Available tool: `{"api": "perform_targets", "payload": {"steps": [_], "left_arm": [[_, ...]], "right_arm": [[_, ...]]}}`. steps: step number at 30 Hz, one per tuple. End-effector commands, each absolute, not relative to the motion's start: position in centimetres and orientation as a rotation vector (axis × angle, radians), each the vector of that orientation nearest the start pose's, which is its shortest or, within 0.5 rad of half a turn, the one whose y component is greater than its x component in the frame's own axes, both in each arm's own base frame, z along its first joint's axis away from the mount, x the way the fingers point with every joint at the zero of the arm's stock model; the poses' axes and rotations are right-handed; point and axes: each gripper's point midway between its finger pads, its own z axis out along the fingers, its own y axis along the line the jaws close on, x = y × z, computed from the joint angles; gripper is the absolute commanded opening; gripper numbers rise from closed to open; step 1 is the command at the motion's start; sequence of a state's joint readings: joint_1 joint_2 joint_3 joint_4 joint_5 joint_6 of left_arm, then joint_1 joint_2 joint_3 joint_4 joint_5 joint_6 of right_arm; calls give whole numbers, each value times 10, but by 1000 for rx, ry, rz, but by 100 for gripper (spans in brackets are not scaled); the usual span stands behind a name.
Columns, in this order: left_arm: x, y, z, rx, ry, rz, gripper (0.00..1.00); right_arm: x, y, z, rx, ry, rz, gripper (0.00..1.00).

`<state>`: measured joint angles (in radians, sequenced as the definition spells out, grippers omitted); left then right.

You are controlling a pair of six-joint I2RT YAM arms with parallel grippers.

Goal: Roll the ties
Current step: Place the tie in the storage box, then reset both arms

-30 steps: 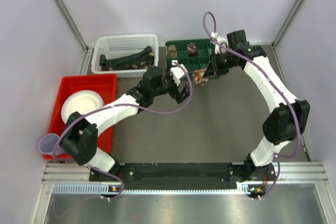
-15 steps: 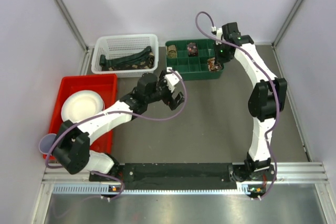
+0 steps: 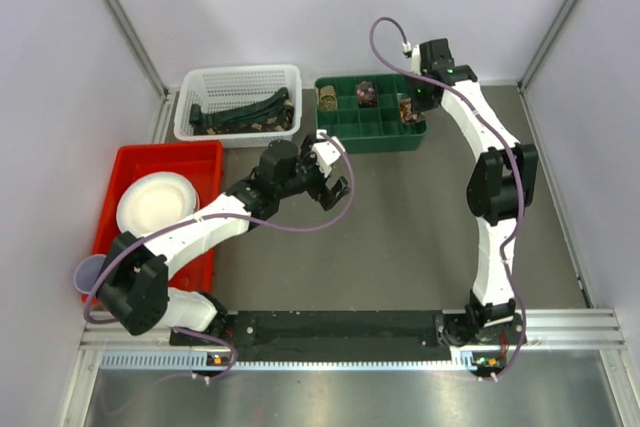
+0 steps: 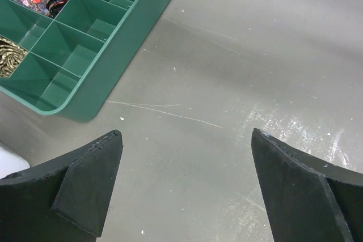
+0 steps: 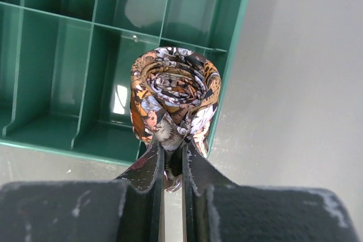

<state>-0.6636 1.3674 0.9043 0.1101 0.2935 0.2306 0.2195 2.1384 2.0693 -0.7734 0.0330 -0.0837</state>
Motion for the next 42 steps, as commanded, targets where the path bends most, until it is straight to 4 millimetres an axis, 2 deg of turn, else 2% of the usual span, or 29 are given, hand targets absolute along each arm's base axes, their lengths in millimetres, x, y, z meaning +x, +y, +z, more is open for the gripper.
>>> {"api": "perform_targets", "payload": {"steps": [1,8,16,17,18,21,23,24,26,27,29,30,32,33,34,35,36,37,38,39,40,41,42], "left_arm": [[315,-296,206,1008,1607,-554,99],[316,-293,202,1010,1618,-550,99],[316,-290,198,1014,1635,-556,99],[315,-291,195,1021,1641,-557,99],[315,-290,195,1024,1646,-554,99],[317,-289,192,1026,1666,-552,99],[318,-289,189,1022,1681,-562,99],[320,-288,190,1009,1689,-567,99],[324,-289,192,993,1697,-578,99],[325,-289,193,986,1703,-584,99],[328,-291,197,984,1696,-589,99],[327,-292,199,984,1693,-594,99],[331,-293,202,976,1690,-592,99],[333,-293,203,957,1701,-592,99],[334,-292,200,951,1722,-592,99],[338,-293,206,928,1731,-596,99],[343,-290,206,901,1753,-589,99],[345,-288,200,885,1797,-591,99],[351,-285,208,835,1822,-601,99],[354,-282,209,810,1855,-611,99],[354,-278,196,793,1939,-617,99],[365,-272,210,730,1960,-627,99],[370,-268,212,675,2007,-643,99]], "right_arm": [[548,103,165,-354,2367,-31,0],[551,97,129,-376,2439,-99,0],[560,102,93,-385,2476,-71,0],[560,102,84,-389,2492,-72,0],[563,103,85,-389,2488,-70,0],[562,105,83,-397,2498,-60,11],[562,106,90,-398,2488,-47,28],[561,109,101,-398,2468,-33,36],[561,111,117,-399,2439,-12,39],[560,111,134,-389,2412,-5,45],[557,114,153,-388,2383,21,48],[553,115,174,-382,2349,35,52],[547,116,192,-378,2329,49,54],[540,121,213,-387,2292,95,54],[537,122,221,-390,2279,106,58],[532,123,229,-393,2268,122,62],[528,127,238,-404,2247,156,70],[520,129,262,-408,2195,179,76],[515,131,265,-416,2190,196,82],[509,136,274,-433,2169,233,95],[500,137,292,-442,2133,252,99],[493,138,297,-456,2133,270,99],[485,142,304,-481,2118,307,99]]}}
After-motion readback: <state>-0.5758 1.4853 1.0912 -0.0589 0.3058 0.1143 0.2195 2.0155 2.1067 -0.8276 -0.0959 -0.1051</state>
